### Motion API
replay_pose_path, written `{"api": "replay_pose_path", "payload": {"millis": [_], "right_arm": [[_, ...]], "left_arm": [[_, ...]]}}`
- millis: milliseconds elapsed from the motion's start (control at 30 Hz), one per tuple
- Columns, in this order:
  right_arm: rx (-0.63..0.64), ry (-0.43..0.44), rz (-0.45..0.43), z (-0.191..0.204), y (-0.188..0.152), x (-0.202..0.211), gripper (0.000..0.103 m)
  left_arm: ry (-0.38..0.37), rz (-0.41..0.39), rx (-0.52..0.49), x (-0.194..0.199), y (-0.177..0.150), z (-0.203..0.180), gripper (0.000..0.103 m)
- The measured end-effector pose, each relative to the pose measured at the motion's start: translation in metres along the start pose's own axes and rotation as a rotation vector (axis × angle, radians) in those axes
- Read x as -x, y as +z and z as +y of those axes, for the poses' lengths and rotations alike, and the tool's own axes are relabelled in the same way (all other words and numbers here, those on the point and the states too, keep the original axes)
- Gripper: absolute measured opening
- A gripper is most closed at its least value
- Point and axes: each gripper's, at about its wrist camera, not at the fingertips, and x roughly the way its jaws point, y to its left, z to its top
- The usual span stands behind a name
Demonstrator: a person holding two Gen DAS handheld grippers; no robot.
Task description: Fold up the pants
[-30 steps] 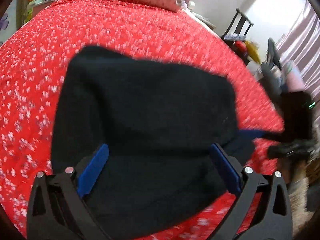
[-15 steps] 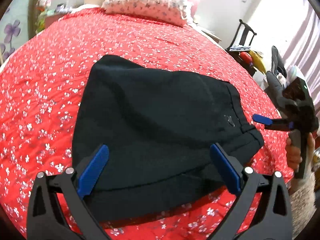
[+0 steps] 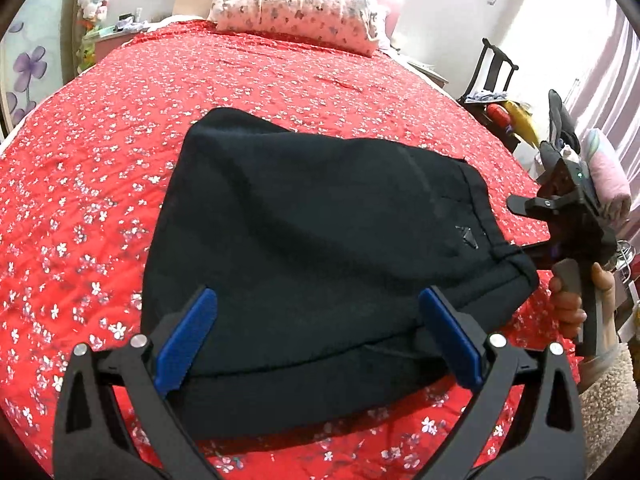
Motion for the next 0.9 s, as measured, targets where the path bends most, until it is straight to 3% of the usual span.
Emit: {"api": "replay_pose_path", "payload": {"millis": [133, 233, 333, 467, 667, 767, 900], "right_arm": [[-0.016, 0.096, 0.001, -0.008, 0.001, 0.004, 0.093], [-0.033, 0.084, 0.003, -0.012, 0.002, 0.005, 0.089], [-0.007, 0.015, 0.012, -0.010, 0.000, 0.003, 0.085], [0.077, -0.068, 0.036, 0.003, -0.004, -0.006, 0.088], [0.056, 0.075, 0.043, 0.011, -0.003, -0.004, 0.089], [-0.016, 0.073, 0.051, -0.006, -0.001, -0.006, 0.085], [-0.004, 0.041, 0.054, -0.004, 0.000, -0.008, 0.084]], "left_arm": [[0.015, 0.007, -0.010, -0.004, -0.002, -0.003, 0.101], [0.014, 0.004, -0.021, -0.004, -0.003, -0.003, 0.101], [0.036, 0.005, -0.048, -0.005, -0.004, -0.007, 0.101], [0.063, 0.000, -0.058, -0.007, -0.005, -0.010, 0.101], [0.054, 0.005, -0.043, -0.007, -0.005, -0.006, 0.101], [0.053, 0.003, -0.045, -0.007, -0.005, -0.007, 0.101], [0.057, 0.003, -0.052, -0.007, -0.006, -0.007, 0.101]]}}
